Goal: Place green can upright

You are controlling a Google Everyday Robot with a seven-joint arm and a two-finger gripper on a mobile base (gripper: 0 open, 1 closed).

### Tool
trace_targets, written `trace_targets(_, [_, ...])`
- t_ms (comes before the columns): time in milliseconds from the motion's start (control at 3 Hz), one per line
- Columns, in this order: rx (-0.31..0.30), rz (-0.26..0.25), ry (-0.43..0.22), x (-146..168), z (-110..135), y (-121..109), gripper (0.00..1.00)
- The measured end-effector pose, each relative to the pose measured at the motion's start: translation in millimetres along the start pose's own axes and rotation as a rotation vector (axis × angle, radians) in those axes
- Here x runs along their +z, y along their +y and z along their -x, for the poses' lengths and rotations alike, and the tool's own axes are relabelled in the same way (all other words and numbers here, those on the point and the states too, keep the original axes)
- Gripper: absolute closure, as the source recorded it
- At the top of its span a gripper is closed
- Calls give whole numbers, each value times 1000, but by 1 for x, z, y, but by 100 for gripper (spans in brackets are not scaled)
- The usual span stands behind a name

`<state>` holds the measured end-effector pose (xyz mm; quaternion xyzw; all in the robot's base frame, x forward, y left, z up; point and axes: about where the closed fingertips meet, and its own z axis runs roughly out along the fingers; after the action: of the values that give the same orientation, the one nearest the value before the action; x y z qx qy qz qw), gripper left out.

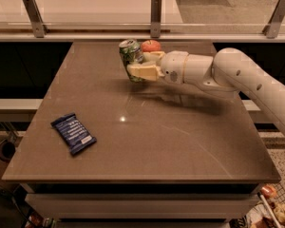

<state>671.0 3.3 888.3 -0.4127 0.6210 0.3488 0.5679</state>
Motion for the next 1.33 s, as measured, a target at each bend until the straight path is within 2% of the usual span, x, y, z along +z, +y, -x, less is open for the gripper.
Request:
trace_targets(667, [2,-26,-63,-10,6,1,100])
trace_targets(1333, [22,-60,-89,-19,-9,4,100])
